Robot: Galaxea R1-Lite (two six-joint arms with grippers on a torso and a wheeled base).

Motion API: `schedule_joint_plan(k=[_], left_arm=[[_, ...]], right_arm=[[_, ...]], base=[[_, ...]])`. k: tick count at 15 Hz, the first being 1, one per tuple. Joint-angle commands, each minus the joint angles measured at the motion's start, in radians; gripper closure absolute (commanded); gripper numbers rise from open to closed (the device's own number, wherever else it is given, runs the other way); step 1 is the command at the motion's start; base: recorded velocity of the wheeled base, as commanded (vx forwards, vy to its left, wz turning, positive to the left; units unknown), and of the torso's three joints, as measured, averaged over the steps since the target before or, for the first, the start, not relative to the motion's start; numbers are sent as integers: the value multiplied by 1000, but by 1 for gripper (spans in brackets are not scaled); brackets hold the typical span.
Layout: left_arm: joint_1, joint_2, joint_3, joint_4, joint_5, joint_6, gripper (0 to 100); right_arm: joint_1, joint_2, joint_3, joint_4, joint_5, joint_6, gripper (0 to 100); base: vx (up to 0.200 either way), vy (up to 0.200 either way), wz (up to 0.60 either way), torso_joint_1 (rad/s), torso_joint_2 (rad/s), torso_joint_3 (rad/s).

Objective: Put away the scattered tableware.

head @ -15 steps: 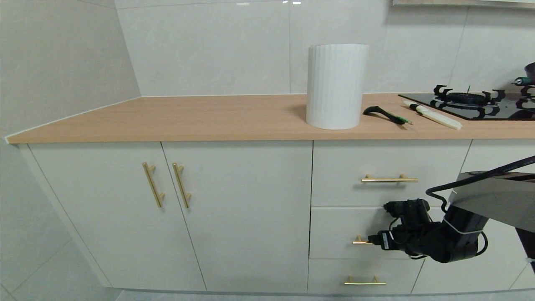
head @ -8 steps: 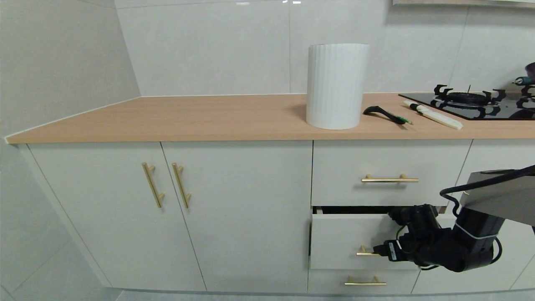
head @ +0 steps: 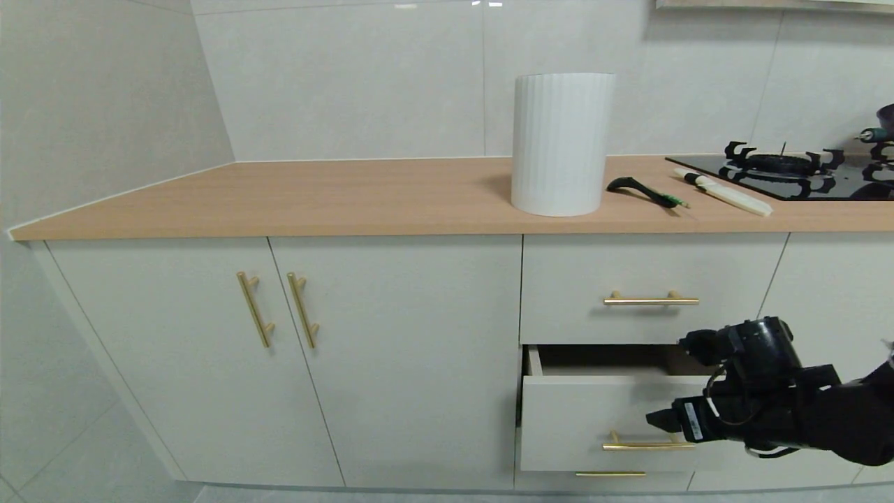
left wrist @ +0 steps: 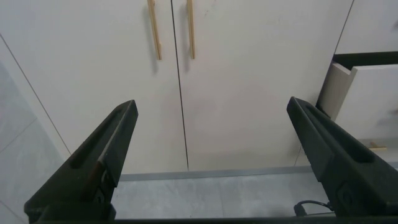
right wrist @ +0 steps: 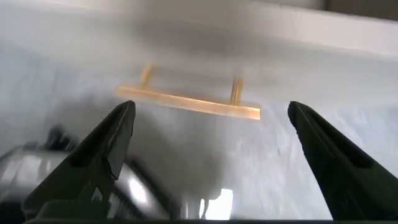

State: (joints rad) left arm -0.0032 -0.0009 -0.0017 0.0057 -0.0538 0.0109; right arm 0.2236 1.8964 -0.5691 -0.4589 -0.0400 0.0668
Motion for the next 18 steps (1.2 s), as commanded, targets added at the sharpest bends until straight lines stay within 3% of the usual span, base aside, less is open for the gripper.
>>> schedule_joint_plan(k=[1,5,11,18], left_arm=[[0,1,0,0,0,0,0],[0,1,0,0,-1,0,0],[0,1,0,0,-1,0,0],[0,1,0,0,0,0,0]], right_arm=[[34,-174,-192,207,2,1,0],[34,-25,-236,195,-11,1,0],[34,230,-258,-81,-109,8,0],[34,224,-256,-18,-103,7,0]], base=[[0,0,0,0,0,0],[0,0,0,0,0,0],[0,0,0,0,0,0],[0,0,0,0,0,0]])
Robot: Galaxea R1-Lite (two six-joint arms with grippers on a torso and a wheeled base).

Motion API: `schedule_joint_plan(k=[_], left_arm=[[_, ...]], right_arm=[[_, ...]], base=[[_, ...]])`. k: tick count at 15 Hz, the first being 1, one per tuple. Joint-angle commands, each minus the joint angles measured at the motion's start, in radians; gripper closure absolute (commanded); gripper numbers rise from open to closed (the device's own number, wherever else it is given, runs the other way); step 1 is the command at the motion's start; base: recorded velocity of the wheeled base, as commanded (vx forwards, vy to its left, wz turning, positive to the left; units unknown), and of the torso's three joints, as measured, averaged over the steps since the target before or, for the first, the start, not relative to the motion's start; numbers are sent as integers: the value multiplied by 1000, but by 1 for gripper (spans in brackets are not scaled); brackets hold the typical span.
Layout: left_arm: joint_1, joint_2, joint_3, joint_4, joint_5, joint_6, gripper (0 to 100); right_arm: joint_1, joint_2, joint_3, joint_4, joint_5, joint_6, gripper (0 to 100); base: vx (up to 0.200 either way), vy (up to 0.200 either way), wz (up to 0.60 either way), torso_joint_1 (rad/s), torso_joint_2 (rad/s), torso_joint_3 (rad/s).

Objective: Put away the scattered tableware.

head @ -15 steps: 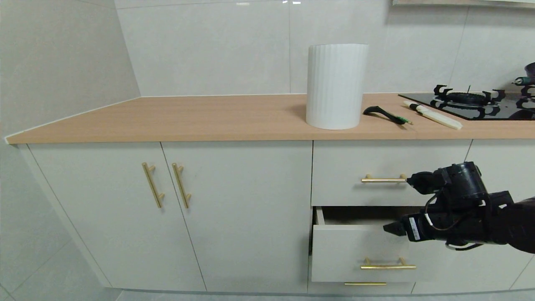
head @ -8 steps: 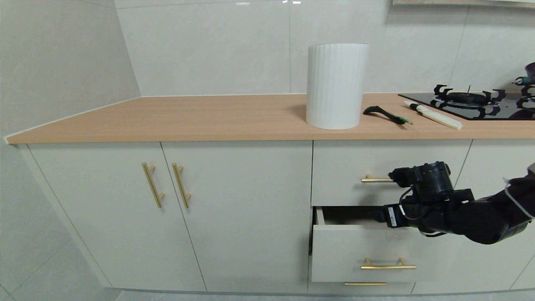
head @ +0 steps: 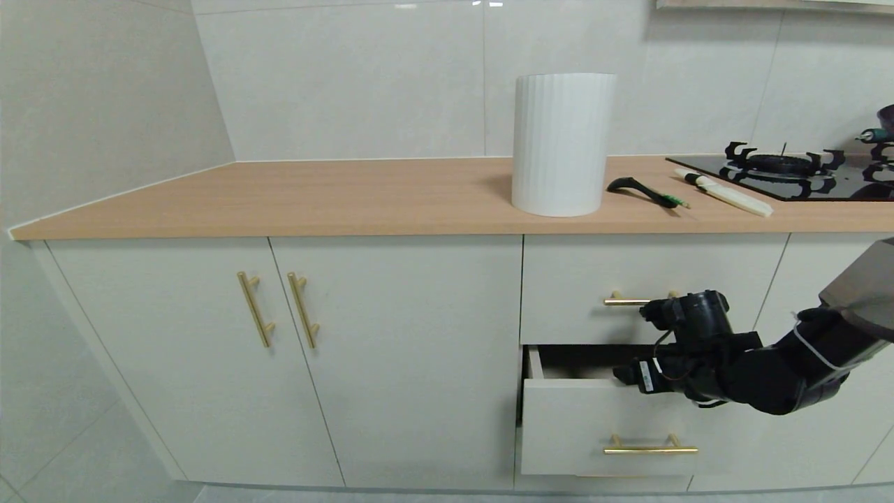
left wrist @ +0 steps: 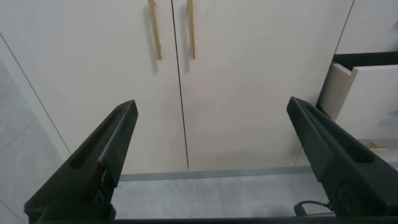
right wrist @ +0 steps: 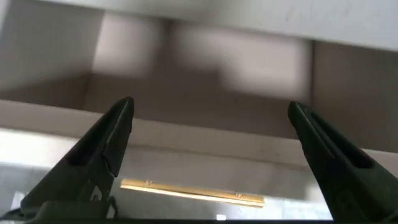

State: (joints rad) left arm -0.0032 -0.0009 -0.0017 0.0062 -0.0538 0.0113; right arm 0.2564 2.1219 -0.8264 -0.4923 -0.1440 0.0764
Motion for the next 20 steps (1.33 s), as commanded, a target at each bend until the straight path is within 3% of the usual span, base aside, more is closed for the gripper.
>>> schedule_joint_plan(k=[1,5,11,15,20], left_arm=[[0,1,0,0,0,-1,0],[0,1,0,0,-1,-1,0],[0,1,0,0,0,-1,0],[0,1,0,0,0,-1,0],[0,1,0,0,0,-1,0]], right_arm=[[0,-19,0,32,3,-3,0],[0,-161,-10,253,75,-7,0],[6,-283,-23,518,81,-66,0],[34,-264,-22,544,80,-72,0],[46,-204,-86,529,78,31,0]], base=[[0,0,0,0,0,0],[0,0,0,0,0,0],[0,0,0,0,0,0],[0,0,0,0,0,0],[0,0,0,0,0,0]])
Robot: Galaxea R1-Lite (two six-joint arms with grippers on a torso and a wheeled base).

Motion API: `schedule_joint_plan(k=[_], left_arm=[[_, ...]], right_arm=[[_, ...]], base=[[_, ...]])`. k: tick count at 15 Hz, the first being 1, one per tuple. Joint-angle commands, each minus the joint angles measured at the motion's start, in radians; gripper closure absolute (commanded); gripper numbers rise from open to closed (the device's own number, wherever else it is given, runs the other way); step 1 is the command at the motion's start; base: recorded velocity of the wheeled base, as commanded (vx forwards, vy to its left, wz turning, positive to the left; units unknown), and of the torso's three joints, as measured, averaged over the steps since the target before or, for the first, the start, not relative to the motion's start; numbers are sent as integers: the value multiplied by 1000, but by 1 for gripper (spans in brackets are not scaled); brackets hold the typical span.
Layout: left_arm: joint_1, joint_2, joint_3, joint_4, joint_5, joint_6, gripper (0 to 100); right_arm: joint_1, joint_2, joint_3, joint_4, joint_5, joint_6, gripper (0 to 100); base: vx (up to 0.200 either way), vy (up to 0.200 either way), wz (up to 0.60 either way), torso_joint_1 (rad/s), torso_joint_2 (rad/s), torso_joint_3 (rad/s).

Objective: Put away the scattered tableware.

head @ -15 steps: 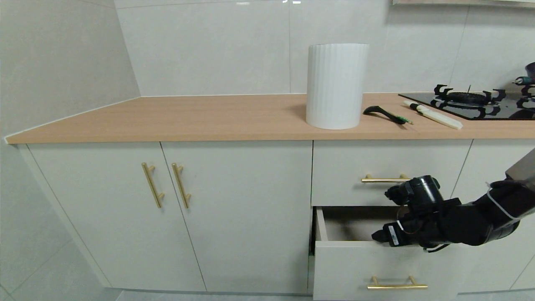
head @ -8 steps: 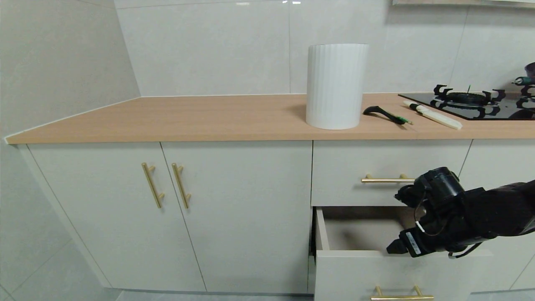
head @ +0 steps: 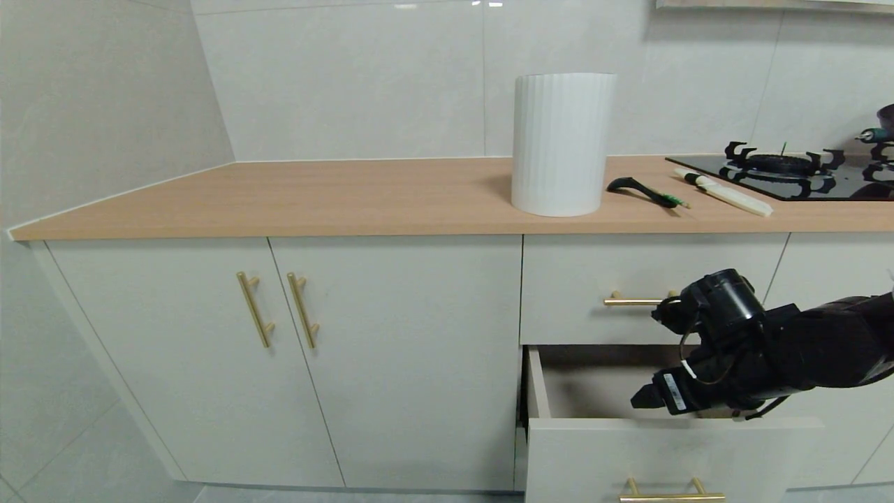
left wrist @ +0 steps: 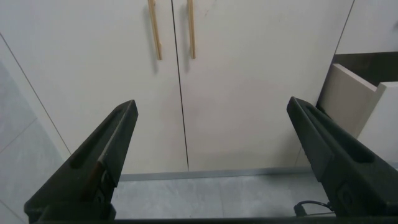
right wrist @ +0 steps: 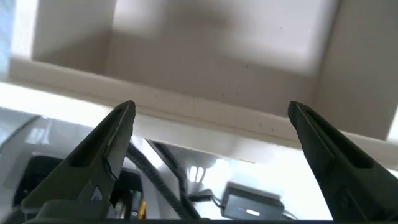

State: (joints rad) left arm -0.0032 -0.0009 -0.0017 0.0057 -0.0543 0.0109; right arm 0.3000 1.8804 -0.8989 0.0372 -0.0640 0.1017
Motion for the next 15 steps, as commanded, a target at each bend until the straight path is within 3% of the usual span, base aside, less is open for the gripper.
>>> schedule_joint_plan(k=[1,7,15], left_arm=[[0,1,0,0,1,0,0],[0,1,0,0,1,0,0],[0,1,0,0,1,0,0]], right_arm=[[2,60,-15,1,-3,6,0],[4,69,6,15,1,-10,0],[34,-7,8,256,20,-131,0]], base=[[0,0,0,0,0,0],[0,0,0,0,0,0],[0,0,0,0,0,0]])
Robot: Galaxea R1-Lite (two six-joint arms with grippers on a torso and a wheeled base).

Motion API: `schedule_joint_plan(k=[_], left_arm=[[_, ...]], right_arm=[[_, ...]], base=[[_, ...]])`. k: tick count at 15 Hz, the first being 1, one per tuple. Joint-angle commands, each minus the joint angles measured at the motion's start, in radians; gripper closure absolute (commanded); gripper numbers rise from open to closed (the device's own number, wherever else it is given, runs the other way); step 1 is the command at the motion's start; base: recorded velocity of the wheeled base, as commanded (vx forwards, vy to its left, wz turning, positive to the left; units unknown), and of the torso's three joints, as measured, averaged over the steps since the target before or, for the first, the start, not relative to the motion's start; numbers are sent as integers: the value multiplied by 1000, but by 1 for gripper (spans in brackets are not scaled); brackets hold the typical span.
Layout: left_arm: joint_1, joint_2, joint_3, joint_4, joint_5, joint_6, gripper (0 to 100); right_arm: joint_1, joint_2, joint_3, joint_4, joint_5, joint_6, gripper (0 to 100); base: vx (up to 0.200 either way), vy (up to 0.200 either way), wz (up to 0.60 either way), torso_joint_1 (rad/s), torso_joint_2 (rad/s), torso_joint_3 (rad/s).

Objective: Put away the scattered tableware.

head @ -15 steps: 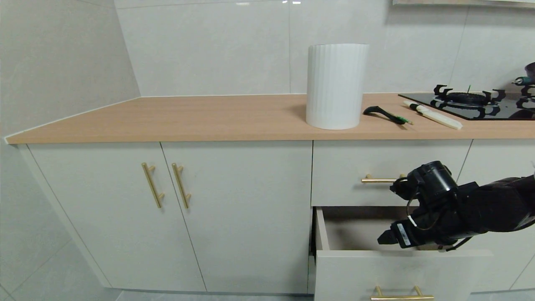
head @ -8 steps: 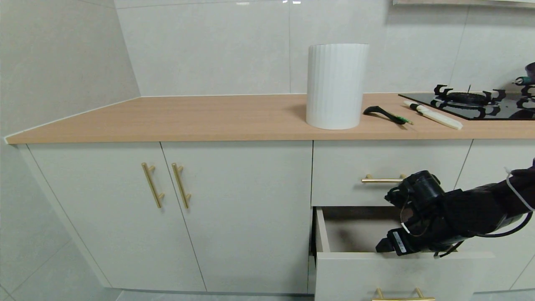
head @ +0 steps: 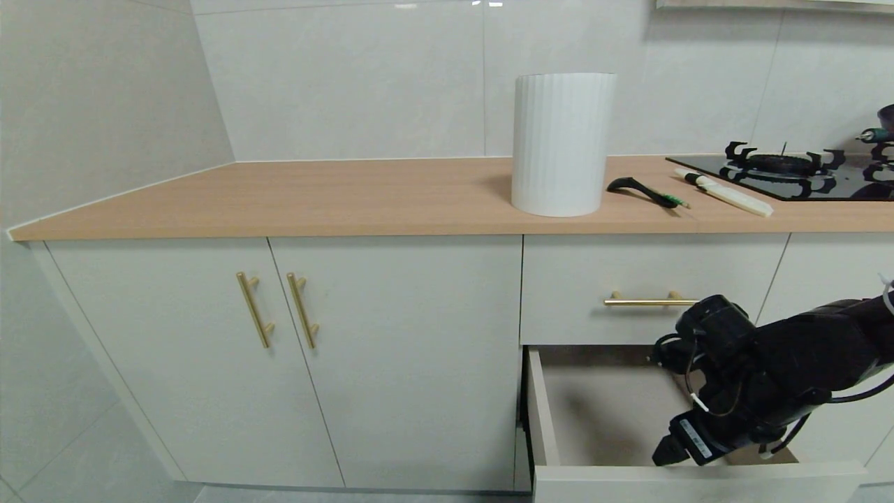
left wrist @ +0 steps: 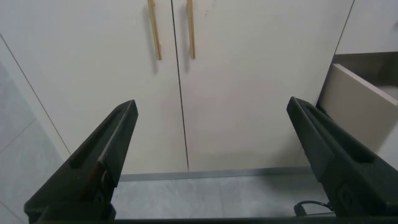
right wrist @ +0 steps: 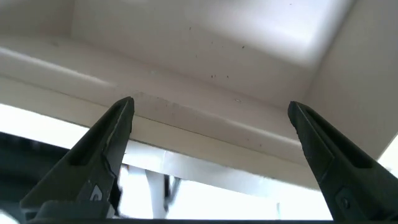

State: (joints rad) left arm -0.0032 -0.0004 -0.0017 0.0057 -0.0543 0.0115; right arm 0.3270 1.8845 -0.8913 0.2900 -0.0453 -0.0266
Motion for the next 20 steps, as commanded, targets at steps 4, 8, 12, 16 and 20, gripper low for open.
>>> schedule_joint_plan(k=[4,8,12,16,20], left_arm=[[0,0,0,0,1,-1,0],[0,0,0,0,1,-1,0],[0,0,0,0,-1,-1,0],[0,0,0,0,1,1,0],[0,0,0,0,1,-1,0]], right_arm=[[50,-11,0,149,1,-56,0],[99,-11,3,262,1,-102,0],[107,-15,6,265,5,-102,0],[63,-102,-52,152,51,51,0],[-16,-255,-57,78,94,88,0]], base=[[0,0,0,0,0,0],[0,0,0,0,0,0],[0,0,0,0,0,0],[0,0,0,0,0,0],[0,0,0,0,0,0]])
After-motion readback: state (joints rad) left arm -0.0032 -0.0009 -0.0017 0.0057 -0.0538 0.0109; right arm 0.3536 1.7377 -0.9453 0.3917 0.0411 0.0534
